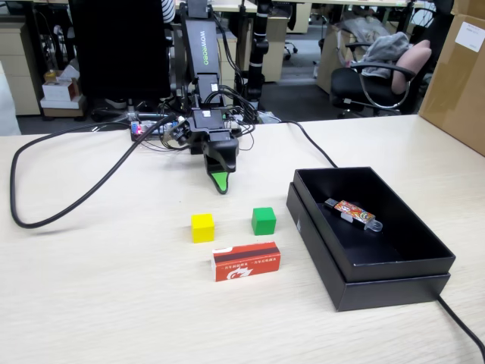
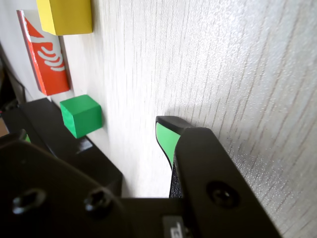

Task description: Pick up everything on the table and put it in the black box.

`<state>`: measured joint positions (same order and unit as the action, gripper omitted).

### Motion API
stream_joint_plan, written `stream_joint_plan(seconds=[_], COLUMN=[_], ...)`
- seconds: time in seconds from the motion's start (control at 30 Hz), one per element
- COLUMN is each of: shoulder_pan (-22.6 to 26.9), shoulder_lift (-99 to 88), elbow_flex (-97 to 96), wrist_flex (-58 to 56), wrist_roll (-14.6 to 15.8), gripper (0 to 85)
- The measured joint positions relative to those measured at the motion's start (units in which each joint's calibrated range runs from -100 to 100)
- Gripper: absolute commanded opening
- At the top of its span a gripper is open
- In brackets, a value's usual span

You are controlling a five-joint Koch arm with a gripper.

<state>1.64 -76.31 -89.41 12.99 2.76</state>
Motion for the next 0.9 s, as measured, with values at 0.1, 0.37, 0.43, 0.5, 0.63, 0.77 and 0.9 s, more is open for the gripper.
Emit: stream_joint_plan(seconds=[0.1,0.37,0.43,0.5,0.63,0.77,0.9], shoulder_pan=[0.34,1.61,1.66,1.76,1.95,3.13,4.05], shoulder_lift=[0.0,0.13,0.38,1.27,1.14,1.27,3.67], elbow_flex=[0.09,1.19,5.11,11.51,20.09,31.51,38.45], wrist_flex=[0.0,-0.33,-5.43,-13.08,-25.74,-37.09,-45.89], wrist_roll=[0.0,0.88,0.98,1.12,2.49,4.98,7.13], gripper=[48.8,49.1,48.9,48.9,48.7,48.4,44.7])
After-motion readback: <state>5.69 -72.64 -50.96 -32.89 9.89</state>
